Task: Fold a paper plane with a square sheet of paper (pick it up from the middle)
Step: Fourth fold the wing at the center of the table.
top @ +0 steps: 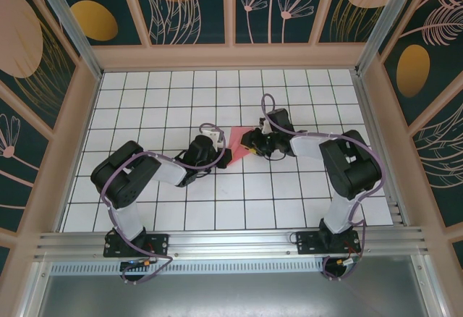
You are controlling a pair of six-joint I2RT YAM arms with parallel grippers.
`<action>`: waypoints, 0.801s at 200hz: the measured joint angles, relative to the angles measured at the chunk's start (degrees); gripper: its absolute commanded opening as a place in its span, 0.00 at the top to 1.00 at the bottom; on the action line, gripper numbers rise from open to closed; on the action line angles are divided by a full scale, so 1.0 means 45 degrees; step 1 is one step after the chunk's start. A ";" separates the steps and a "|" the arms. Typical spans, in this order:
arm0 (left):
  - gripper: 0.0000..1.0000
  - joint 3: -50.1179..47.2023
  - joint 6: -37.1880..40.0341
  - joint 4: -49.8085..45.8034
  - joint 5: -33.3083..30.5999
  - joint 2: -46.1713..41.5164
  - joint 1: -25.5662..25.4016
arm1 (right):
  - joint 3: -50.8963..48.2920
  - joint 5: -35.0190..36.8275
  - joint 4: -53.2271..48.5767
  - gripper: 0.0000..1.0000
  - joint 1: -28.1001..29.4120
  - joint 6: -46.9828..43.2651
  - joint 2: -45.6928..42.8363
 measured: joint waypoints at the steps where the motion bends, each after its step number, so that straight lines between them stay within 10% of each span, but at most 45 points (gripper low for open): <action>1: 0.95 0.0000 -0.0034 0.0000 0.0019 0.0000 0.0000 | 0.0010 -0.0005 0.0000 0.62 0.0005 -0.0015 0.0024; 160: 0.74 0.0049 -0.0991 0.0073 0.0748 0.0185 0.0039 | 0.0583 -0.0549 0.0199 0.60 0.0000 -0.0763 0.1258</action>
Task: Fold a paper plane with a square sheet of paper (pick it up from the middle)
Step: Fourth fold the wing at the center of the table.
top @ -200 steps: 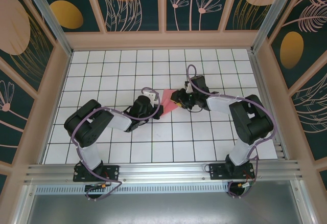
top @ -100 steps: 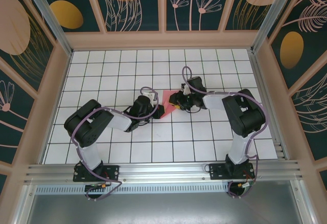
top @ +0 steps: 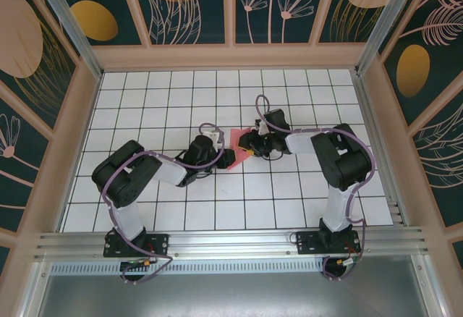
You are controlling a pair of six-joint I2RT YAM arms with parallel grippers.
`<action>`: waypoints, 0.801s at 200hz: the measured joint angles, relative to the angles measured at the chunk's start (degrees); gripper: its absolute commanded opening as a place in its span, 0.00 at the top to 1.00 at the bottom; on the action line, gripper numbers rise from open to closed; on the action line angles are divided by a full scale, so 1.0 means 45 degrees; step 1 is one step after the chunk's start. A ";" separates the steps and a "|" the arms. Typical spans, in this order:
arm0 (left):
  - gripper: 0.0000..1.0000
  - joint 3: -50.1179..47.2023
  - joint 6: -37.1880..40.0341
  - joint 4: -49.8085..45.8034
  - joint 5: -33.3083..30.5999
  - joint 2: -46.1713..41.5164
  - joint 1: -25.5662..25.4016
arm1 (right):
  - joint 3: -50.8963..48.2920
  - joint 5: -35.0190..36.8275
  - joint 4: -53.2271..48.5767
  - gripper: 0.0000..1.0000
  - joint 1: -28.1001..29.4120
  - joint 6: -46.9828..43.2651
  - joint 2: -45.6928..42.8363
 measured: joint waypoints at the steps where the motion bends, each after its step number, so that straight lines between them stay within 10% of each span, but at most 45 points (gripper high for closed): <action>1: 0.74 0.0010 0.0000 -0.0005 0.0005 0.0015 0.0000 | 0.0000 0.0000 0.0000 0.60 0.0000 0.0005 0.0000; 67: 0.74 0.0316 0.0141 -0.0267 0.0384 0.0223 0.0010 | 0.0121 0.0010 -0.0049 0.55 0.0005 -0.0097 0.0019; 160: 0.47 0.0223 0.0321 -0.1005 -0.0228 -0.1394 0.0034 | 0.0233 0.0034 -0.0170 0.54 0.0010 -0.0185 0.0068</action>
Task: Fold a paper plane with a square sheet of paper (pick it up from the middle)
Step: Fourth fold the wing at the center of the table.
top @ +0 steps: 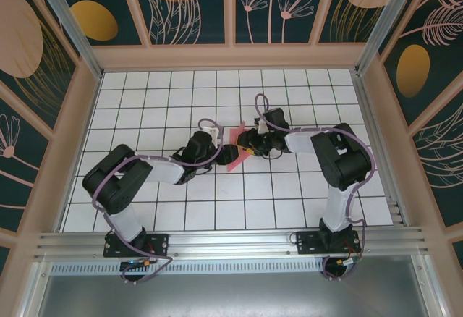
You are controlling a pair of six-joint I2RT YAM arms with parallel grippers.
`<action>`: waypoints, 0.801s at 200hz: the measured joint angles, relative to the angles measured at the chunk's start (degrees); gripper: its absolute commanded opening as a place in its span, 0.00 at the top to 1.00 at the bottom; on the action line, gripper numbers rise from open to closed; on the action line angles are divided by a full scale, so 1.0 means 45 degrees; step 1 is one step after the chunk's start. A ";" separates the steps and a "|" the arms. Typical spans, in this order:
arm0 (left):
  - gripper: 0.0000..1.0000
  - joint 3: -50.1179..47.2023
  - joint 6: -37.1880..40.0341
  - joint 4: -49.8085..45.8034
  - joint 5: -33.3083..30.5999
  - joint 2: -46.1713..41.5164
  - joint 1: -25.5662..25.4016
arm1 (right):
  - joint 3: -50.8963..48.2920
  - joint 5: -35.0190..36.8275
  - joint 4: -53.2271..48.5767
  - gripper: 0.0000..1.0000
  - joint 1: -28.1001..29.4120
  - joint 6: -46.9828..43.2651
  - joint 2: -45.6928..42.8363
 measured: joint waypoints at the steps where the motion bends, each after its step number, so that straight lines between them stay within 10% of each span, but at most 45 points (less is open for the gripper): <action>1: 0.47 -0.0005 0.0000 -0.0005 -0.0010 -0.0019 0.0000 | 0.0000 0.0000 0.0000 0.54 0.0000 0.0000 0.0000; 63: 0.49 0.0204 -0.0393 -0.0510 0.0204 0.0486 0.0024 | 0.0044 0.0015 -0.0073 0.54 0.0005 -0.0005 0.0015; 160: 0.78 0.1098 -0.0651 -0.1200 0.0636 0.1549 0.0019 | 0.0044 -0.0005 -0.0068 0.55 0.0005 -0.0005 0.0015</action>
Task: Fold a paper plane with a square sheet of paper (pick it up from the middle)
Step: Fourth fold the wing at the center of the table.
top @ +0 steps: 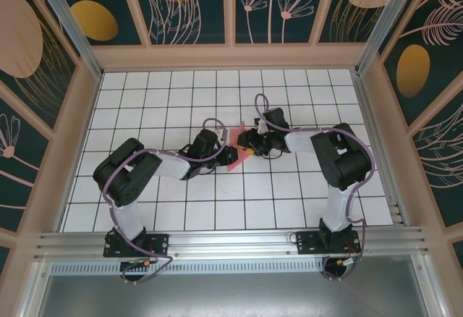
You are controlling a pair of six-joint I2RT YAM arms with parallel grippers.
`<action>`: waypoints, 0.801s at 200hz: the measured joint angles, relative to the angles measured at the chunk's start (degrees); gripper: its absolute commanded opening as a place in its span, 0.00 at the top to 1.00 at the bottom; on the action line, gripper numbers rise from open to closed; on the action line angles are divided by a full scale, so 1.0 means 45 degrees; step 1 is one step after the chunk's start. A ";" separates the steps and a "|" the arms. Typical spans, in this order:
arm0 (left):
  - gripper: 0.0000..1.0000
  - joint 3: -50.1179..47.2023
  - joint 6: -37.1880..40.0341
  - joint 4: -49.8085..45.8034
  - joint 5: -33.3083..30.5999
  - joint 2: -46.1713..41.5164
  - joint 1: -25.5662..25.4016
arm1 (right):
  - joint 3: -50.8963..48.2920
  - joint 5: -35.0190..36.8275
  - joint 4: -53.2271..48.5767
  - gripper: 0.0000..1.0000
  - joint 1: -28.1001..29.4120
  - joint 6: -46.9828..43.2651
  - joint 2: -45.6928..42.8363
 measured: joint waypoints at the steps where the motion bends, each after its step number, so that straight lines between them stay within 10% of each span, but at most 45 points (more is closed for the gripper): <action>1: 0.78 0.0005 0.0010 -0.0010 0.0000 0.0005 0.0000 | 0.0000 0.0000 0.0000 0.55 0.0000 0.0000 0.0000; 57: 0.94 0.0112 0.0631 -0.0146 -0.0131 0.0058 0.0000 | -0.0403 -0.0049 0.0418 0.57 -0.0024 -0.0330 -0.0199; 160: 0.93 -0.0321 0.1773 0.1491 0.1112 0.0306 0.0000 | -0.1433 -0.0520 0.1375 0.55 -0.0262 -0.1185 -0.1263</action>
